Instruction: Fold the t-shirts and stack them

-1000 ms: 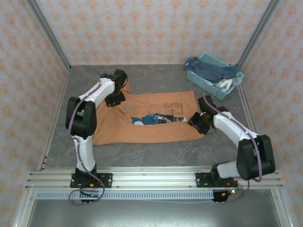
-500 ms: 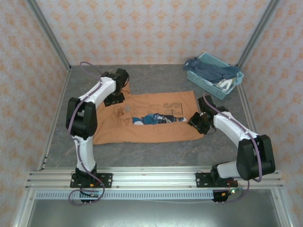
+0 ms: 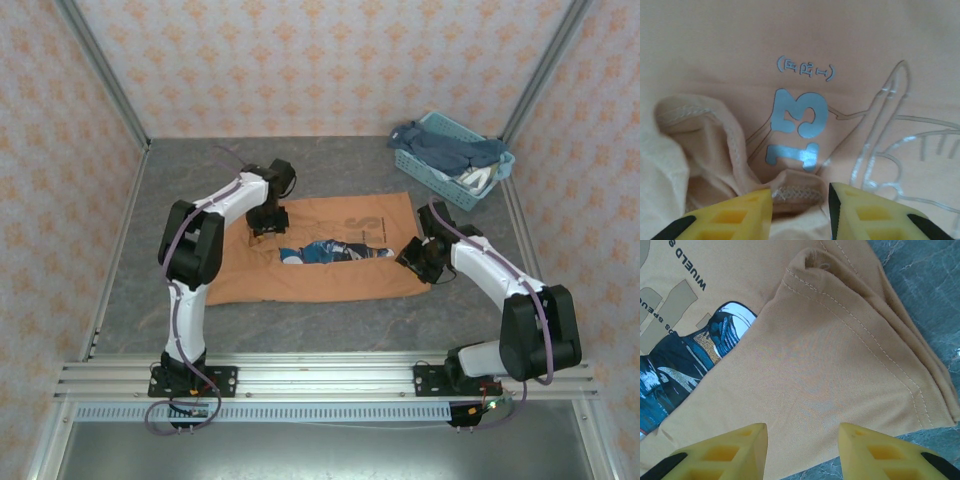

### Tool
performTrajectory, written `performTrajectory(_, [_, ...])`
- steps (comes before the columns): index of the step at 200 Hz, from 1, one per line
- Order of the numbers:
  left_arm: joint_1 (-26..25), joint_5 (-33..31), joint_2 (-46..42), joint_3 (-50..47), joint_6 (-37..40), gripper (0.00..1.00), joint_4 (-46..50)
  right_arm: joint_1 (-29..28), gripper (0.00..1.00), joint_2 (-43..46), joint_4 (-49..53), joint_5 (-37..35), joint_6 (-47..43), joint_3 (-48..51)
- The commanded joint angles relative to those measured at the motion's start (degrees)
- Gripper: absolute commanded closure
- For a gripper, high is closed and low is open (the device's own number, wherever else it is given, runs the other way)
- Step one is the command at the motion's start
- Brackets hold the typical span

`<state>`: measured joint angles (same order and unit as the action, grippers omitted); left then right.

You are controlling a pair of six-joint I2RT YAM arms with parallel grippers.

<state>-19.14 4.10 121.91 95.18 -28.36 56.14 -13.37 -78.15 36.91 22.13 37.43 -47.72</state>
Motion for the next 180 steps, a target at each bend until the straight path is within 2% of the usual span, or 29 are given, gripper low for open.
performTrajectory(1, [0.1, 0.5, -0.5, 0.9, 6.0, 0.61, 0.6, -0.4, 0.58, 1.4, 0.1, -0.6, 0.4, 1.1])
performTrajectory(30, [0.0, 1.8, -0.7, -0.5, 6.8, 0.61, -0.4, -0.4, 0.58, 1.2, -0.3, -0.5, 0.6, 1.1])
performTrajectory(64, [-0.4, 4.0, -1.9, -1.3, 6.2, 0.68, -1.1, -0.4, 0.58, 0.5, -0.3, -0.4, 0.5, 0.3])
performTrajectory(140, [-1.7, 4.4, -2.9, -1.6, 5.4, 0.72, 0.2, -0.4, 0.58, 0.4, -0.4, -0.3, 0.4, 0.6])
performTrajectory(180, [-2.3, 3.4, -2.9, -1.7, 5.1, 0.81, 0.9, -0.4, 0.58, 0.4, -0.7, -0.2, 0.5, 0.8])
